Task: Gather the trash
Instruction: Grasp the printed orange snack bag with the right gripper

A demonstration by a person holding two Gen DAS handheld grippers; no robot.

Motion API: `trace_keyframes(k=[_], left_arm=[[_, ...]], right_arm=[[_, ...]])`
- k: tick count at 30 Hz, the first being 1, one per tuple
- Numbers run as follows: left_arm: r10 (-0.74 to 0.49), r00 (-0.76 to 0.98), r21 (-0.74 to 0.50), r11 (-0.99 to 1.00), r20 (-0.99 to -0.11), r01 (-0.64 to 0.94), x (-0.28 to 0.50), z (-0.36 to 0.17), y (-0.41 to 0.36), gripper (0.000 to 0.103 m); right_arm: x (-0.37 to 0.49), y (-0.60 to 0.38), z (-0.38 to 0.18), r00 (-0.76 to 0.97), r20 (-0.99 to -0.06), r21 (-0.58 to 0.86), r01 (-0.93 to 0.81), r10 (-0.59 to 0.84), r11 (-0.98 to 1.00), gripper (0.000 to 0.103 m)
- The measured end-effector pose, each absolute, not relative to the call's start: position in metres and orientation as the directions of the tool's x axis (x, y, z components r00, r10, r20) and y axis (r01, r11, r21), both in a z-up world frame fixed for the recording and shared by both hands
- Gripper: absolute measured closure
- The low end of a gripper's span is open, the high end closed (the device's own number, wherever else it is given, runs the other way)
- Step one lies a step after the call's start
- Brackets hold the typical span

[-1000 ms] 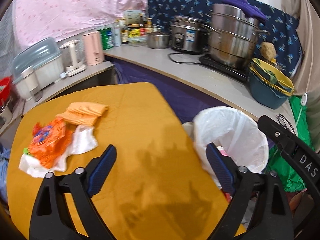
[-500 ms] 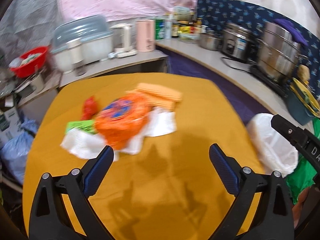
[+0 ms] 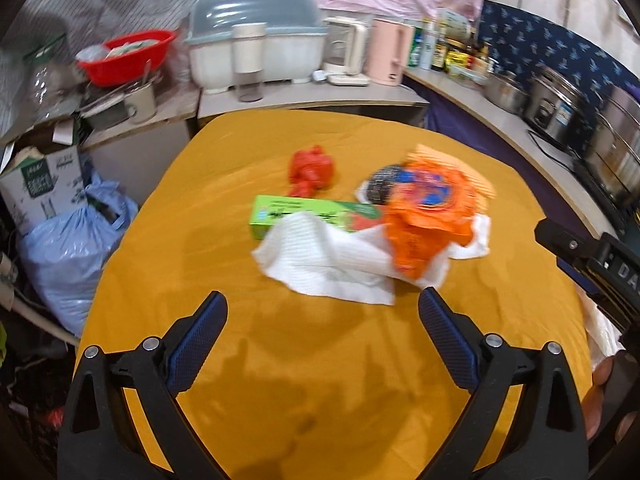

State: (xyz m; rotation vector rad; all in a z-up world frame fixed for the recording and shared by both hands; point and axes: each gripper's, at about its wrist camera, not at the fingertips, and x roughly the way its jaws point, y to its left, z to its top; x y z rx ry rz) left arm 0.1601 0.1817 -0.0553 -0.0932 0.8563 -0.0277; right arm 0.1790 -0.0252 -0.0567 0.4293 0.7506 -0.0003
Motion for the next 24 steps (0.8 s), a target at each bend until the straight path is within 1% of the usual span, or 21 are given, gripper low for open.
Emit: trace_keyframes(k=[5, 11, 16, 18, 19, 22, 24], left_arm=[[-0.054, 0.637, -0.116, 0.992, -0.769, -0.056, 0.169, -0.068, 0.206, 0.011], [-0.057, 0.628, -0.131, 0.989, -0.776, -0.072, 0.177, -0.077, 0.219, 0.011], [-0.065, 0.618, -0.141, 0.987, -0.783, -0.076, 0.182, -0.083, 0.223, 0.011], [-0.068, 0.617, -0.143, 0.987, -0.784, -0.073, 0.184, -0.085, 0.223, 0.011], [-0.07, 0.617, -0.144, 0.987, -0.784, -0.071, 0.184, -0.085, 0.223, 0.011], [-0.076, 0.615, -0.146, 0.987, -0.785, -0.065, 0.187, -0.088, 0.221, 0.011], [-0.079, 0.611, -0.148, 0.987, -0.787, -0.063, 0.188, -0.089, 0.219, 0.011]], right_arm=[[0.207, -0.003, -0.073, 0.713, -0.679, 0.395, 0.156, 0.174, 0.905, 0.037], [0.236, 0.008, -0.088, 0.692, -0.696, 0.423, 0.18, 0.191, 0.888, 0.033], [0.255, 0.016, -0.107, 0.655, -0.714, 0.468, 0.181, 0.249, 0.865, 0.033], [0.256, 0.02, -0.11, 0.645, -0.718, 0.465, 0.161, 0.264, 0.87, 0.041], [0.257, 0.023, -0.11, 0.64, -0.721, 0.458, 0.151, 0.267, 0.876, 0.052], [0.253, 0.028, -0.111, 0.631, -0.723, 0.443, 0.111, 0.281, 0.89, 0.073], [0.248, 0.028, -0.107, 0.637, -0.714, 0.443, 0.093, 0.289, 0.891, 0.08]])
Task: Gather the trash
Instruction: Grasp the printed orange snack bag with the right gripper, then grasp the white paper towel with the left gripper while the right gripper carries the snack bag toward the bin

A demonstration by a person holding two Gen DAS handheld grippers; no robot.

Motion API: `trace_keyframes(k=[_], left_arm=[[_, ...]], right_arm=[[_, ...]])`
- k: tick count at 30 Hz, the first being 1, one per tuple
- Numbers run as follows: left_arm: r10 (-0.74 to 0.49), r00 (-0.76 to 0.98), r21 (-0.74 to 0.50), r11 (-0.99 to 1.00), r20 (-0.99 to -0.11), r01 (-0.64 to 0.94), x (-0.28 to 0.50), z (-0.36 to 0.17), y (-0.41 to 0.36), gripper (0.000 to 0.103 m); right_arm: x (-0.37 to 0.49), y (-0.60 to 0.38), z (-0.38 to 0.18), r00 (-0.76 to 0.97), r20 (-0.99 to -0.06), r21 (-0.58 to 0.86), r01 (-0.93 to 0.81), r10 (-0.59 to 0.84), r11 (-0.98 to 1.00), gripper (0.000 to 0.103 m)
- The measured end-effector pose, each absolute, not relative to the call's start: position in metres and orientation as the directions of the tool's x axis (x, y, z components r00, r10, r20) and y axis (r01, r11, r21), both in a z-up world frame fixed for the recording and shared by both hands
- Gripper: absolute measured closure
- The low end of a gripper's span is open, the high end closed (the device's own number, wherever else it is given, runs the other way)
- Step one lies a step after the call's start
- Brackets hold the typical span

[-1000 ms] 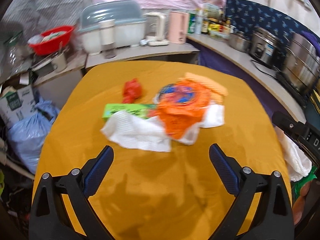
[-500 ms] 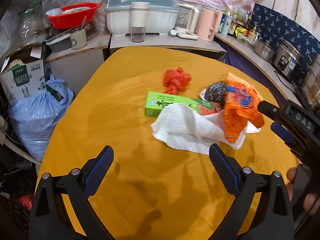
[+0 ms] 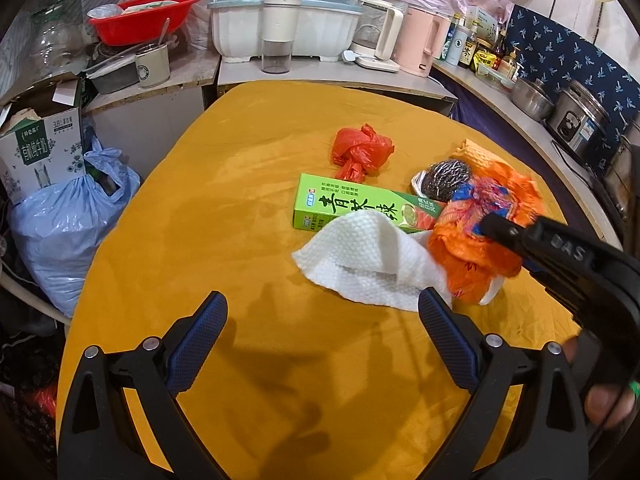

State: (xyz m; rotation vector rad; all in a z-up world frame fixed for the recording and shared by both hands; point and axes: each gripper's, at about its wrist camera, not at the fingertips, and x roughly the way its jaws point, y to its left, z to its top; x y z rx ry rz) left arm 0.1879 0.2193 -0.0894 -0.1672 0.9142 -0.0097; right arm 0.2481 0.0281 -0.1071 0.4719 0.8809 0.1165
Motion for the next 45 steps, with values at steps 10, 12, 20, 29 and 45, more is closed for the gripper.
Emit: trace_keyframes(k=[10, 12, 20, 29, 45], left_arm=[[-0.145, 0.597, -0.21, 0.977, -0.789, -0.039, 0.192, -0.089, 0.205, 0.011], [-0.156, 0.595, -0.22, 0.975, -0.788, -0.036, 0.193, -0.088, 0.2, 0.011], [-0.191, 0.559, -0.285, 0.955, -0.807, -0.085, 0.218, -0.096, 0.179, 0.011], [-0.196, 0.526, -0.295, 0.949, -0.827, -0.111, 0.239, -0.108, 0.165, 0.054], [-0.232, 0.527, -0.223, 0.971, -0.818, 0.081, 0.174, -0.078, 0.114, 0.093]], right_arm=[[0.194, -0.019, -0.07, 0.724, -0.648, 0.443, 0.106, 0.236, 0.89, 0.082], [0.183, -0.03, -0.066, 0.732, -0.649, 0.425, 0.122, 0.208, 0.897, 0.082], [0.143, -0.065, -0.061, 0.743, -0.666, 0.304, 0.189, 0.066, 0.934, 0.081], [0.124, -0.092, -0.068, 0.735, -0.676, 0.321, 0.224, 0.057, 0.92, 0.081], [0.086, -0.118, -0.087, 0.719, -0.687, 0.39, 0.246, 0.103, 0.887, 0.081]])
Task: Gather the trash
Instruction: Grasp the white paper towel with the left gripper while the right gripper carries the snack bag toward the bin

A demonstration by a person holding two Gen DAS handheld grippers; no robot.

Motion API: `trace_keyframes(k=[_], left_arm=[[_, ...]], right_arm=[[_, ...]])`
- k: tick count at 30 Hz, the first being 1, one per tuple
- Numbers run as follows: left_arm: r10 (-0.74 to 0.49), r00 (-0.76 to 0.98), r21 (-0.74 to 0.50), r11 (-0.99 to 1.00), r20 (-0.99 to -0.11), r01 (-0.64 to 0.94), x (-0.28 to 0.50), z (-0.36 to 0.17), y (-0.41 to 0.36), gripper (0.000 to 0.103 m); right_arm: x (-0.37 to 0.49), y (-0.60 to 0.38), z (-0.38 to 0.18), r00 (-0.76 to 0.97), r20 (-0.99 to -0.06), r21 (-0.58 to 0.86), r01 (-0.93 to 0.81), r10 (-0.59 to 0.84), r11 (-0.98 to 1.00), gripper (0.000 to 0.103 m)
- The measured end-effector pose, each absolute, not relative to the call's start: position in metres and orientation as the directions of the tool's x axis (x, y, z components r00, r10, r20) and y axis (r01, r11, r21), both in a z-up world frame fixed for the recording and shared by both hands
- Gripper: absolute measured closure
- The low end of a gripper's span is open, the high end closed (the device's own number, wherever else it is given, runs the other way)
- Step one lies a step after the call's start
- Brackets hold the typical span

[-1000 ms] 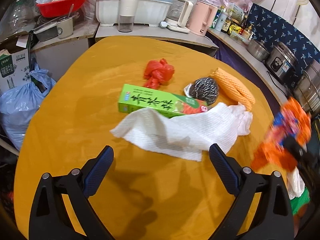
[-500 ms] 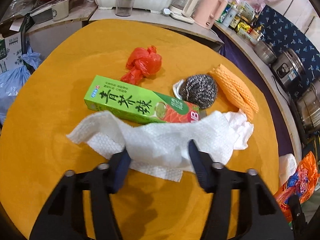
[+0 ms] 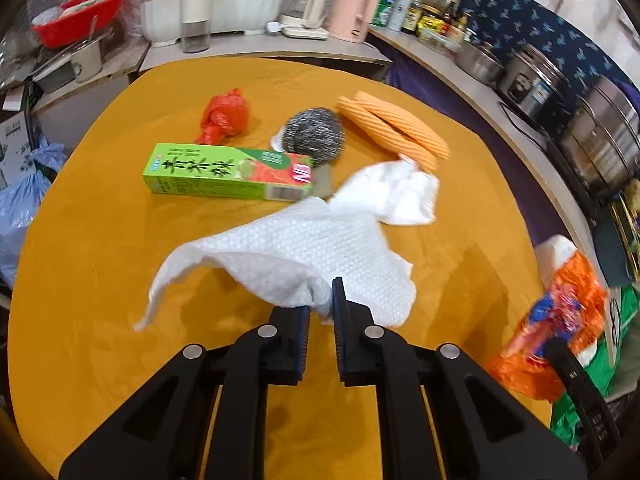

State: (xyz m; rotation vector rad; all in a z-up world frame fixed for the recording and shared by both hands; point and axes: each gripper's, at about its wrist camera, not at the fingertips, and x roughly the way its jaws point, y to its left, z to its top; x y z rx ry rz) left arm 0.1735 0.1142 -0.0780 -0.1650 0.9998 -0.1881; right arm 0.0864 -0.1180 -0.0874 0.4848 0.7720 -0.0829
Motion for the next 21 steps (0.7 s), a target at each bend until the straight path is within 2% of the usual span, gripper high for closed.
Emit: trace_keyframes(k=[6, 10, 14, 21], left_arm=[[-0.25, 0.519, -0.19, 0.968, -0.818, 0.166, 0.155, -0.072, 0.079, 0.092], [-0.243, 0.508, -0.17, 0.968, -0.826, 0.187, 0.151, -0.076, 0.06, 0.092], [-0.238, 0.504, -0.151, 0.966, -0.83, 0.209, 0.149, -0.08, 0.044, 0.092], [-0.234, 0.505, -0.126, 0.963, -0.831, 0.239, 0.148, -0.079, 0.018, 0.092]], right_arm=[[0.071, -0.141, -0.104, 0.707, -0.696, 0.43, 0.276, 0.122, 0.86, 0.08], [0.068, -0.158, -0.119, 0.684, -0.718, 0.44, 0.3, 0.13, 0.846, 0.08], [0.069, -0.173, -0.127, 0.668, -0.733, 0.426, 0.309, 0.125, 0.85, 0.074], [0.072, -0.194, -0.132, 0.665, -0.726, 0.467, 0.286, 0.177, 0.837, 0.073]])
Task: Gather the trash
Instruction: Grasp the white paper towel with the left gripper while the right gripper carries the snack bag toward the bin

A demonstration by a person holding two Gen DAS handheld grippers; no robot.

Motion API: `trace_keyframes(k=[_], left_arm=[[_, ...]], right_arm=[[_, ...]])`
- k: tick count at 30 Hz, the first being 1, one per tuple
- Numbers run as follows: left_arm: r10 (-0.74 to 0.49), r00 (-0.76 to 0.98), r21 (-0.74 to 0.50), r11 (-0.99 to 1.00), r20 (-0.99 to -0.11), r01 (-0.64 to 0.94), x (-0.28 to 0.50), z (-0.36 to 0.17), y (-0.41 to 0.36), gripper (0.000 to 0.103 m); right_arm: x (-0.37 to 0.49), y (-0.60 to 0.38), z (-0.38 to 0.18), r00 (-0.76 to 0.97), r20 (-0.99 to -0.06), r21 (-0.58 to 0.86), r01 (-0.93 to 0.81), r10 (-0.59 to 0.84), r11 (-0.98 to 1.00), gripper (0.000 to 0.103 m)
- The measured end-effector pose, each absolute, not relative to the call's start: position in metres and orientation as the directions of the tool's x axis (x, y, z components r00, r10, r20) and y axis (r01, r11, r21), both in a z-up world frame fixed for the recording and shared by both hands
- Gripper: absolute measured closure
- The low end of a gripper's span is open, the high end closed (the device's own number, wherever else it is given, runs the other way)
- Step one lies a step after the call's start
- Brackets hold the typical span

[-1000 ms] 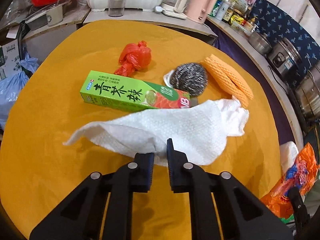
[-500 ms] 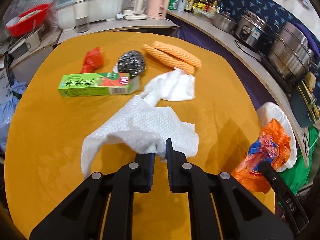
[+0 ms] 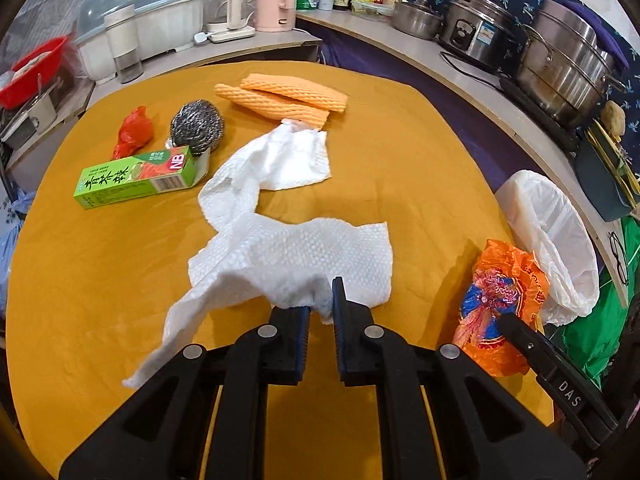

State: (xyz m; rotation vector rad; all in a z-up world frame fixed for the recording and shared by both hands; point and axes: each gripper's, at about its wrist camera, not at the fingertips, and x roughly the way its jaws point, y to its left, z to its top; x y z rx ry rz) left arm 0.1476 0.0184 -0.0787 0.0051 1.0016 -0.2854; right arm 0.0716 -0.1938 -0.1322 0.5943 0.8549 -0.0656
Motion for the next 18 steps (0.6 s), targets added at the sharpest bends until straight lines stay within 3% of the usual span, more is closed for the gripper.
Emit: trace_keyframes(k=[7, 18], left_arm=[[-0.246, 0.519, -0.125, 0.959, -0.819, 0.256, 0.144, -0.067, 0.007, 0.093], [-0.364, 0.584, -0.16, 0.915, -0.726, 0.371, 0.129, -0.008, -0.03, 0.093]], right_arm=[[0.065, -0.198, -0.125, 0.686, -0.708, 0.463, 0.269, 0.17, 0.845, 0.078], [0.04, -0.229, -0.076, 0.778, -0.623, 0.463, 0.293, 0.073, 0.836, 0.08]])
